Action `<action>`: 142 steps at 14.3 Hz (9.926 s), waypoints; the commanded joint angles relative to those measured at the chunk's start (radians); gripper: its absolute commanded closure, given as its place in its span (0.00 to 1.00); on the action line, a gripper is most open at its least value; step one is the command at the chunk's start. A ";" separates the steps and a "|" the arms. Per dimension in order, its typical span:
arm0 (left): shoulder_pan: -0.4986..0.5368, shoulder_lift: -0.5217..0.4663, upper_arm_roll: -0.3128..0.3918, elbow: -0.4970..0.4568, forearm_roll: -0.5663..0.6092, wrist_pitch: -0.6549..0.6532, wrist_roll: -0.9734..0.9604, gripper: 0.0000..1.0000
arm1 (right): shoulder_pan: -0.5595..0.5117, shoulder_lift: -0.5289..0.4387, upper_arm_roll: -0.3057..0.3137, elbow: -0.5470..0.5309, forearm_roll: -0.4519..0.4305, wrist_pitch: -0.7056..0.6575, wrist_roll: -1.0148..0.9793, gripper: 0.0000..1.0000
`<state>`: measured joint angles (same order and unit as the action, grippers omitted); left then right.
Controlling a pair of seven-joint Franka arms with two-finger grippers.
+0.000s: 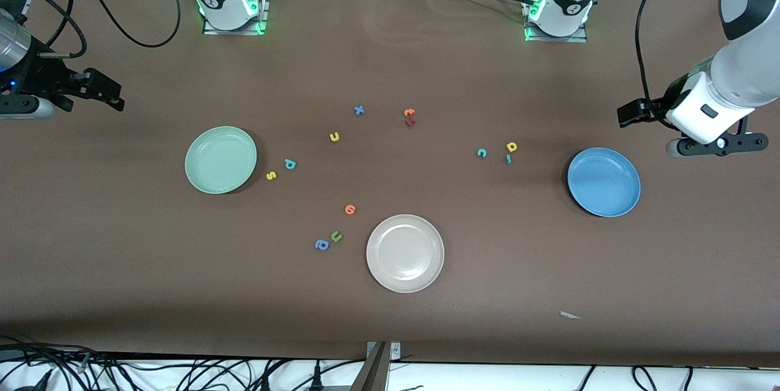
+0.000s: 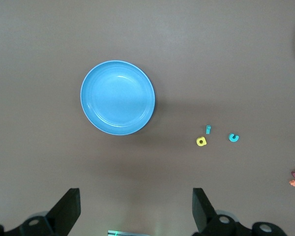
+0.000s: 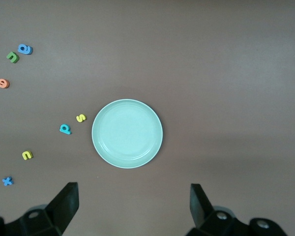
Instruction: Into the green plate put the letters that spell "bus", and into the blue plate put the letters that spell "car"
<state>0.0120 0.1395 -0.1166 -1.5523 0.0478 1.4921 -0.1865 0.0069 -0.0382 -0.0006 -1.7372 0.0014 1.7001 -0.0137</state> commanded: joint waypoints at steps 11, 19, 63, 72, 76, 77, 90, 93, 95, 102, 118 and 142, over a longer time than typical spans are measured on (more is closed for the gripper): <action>-0.010 -0.009 0.000 0.009 -0.006 -0.009 0.019 0.00 | -0.002 0.011 -0.007 0.024 0.008 -0.010 0.087 0.00; -0.010 -0.015 -0.003 0.006 -0.019 -0.007 0.025 0.00 | -0.002 0.009 -0.006 0.024 0.008 -0.019 0.077 0.00; 0.031 -0.014 0.002 -0.002 -0.068 0.108 0.029 0.00 | -0.002 0.023 -0.022 0.034 0.006 -0.031 0.084 0.00; 0.029 -0.014 0.000 -0.003 -0.069 0.109 0.029 0.00 | 0.001 0.023 -0.016 0.041 0.006 -0.034 0.086 0.00; 0.029 -0.009 0.000 -0.003 -0.069 0.109 0.029 0.00 | 0.002 0.023 -0.015 0.041 0.006 -0.034 0.086 0.00; 0.029 -0.008 0.000 -0.003 -0.069 0.109 0.029 0.00 | 0.002 0.021 -0.015 0.041 0.006 -0.034 0.086 0.00; 0.029 -0.006 -0.002 -0.005 -0.069 0.120 0.029 0.00 | 0.071 0.058 -0.010 0.036 0.008 -0.039 0.086 0.00; 0.029 -0.004 0.000 -0.003 -0.069 0.120 0.027 0.00 | 0.169 0.153 -0.010 0.031 0.019 -0.057 0.087 0.00; 0.029 -0.004 0.000 -0.002 -0.071 0.117 0.025 0.00 | 0.215 0.216 -0.001 0.025 0.031 -0.047 0.092 0.00; 0.029 0.012 0.000 -0.011 -0.094 0.122 0.027 0.00 | 0.304 0.408 0.016 -0.100 0.057 0.362 0.395 0.00; 0.025 0.051 0.000 -0.400 -0.089 0.511 0.029 0.00 | 0.398 0.532 0.025 -0.297 0.039 0.740 0.765 0.30; -0.038 0.169 -0.012 -0.595 -0.151 0.872 -0.117 0.01 | 0.398 0.564 0.025 -0.303 0.039 0.777 0.794 0.62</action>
<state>0.0062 0.3144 -0.1285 -2.1189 -0.0824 2.3389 -0.2537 0.4005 0.5288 0.0279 -2.0265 0.0431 2.4640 0.7662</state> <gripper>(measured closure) 0.004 0.463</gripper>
